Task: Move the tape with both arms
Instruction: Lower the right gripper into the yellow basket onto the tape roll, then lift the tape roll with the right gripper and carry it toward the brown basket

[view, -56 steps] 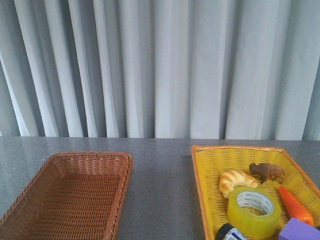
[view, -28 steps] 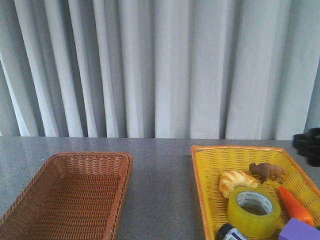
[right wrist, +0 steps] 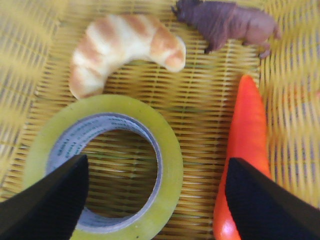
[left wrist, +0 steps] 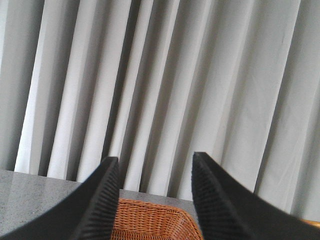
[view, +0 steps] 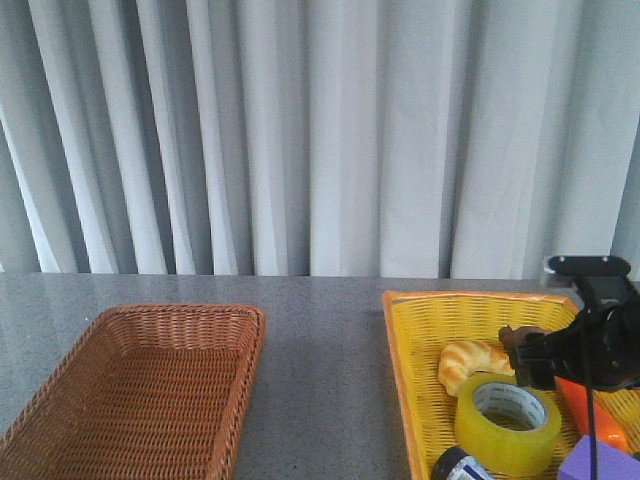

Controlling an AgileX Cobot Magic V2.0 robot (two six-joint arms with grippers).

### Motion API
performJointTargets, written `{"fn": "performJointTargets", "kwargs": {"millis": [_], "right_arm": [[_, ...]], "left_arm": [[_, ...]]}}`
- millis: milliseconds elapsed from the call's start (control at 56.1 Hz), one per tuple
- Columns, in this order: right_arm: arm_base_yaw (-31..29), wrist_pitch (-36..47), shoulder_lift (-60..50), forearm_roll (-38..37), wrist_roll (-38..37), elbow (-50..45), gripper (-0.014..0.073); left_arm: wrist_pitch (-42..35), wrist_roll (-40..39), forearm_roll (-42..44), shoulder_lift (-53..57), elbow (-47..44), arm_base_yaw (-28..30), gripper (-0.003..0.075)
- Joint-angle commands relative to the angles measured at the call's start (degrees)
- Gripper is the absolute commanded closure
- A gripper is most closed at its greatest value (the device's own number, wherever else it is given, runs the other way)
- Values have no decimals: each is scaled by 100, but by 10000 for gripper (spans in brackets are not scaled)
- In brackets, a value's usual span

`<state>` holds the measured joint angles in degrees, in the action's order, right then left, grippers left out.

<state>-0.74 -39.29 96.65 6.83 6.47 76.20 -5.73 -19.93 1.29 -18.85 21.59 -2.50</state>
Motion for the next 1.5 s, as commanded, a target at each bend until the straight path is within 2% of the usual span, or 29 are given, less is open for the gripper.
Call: {"fn": "performJointTargets", "kwargs": {"millis": [0,196,303,427,623,766,802,962,1051,1140,1229,1336,1389,1478], "right_arm": [[-31,243,-30,-38,58,198,28],[-31,99,307,-58,88,198,31],[-31,100,395,-53,207,198,64],[-31,63,436,-53,207,198,172],[-31,56,436,-58,219,198,440],[-31,158,387,-58,231,258,587],[-31,155,347,-58,231,330,608],[-16,77,106,23,231,933,601],[-3,-93,-52,425,262,1465,599],[-3,-321,-133,1289,528,2047,598],[111,-575,-140,2420,1184,2497,598],[490,-670,-133,3438,2143,2692,598],[787,-654,-101,3710,2626,2692,598],[1298,-609,52,3711,3044,2692,596]], "left_arm": [[-338,-43,-8,-83,200,3,381],[-338,-43,-8,-83,200,3,381],[-338,-43,-8,-83,200,3,381],[-326,-43,-8,-83,200,3,381],[-282,-43,-8,-83,200,3,381],[-182,-43,-8,-83,200,3,381],[-151,-43,-8,-83,200,3,381],[30,-43,-8,-83,200,3,381],[42,-43,-8,-83,200,3,381],[48,-37,-8,-83,200,3,381],[48,-36,-8,-83,200,3,381],[48,-36,-8,-83,200,3,381],[48,-36,-8,-83,200,3,381],[48,-36,-8,-83,200,3,381]]}}
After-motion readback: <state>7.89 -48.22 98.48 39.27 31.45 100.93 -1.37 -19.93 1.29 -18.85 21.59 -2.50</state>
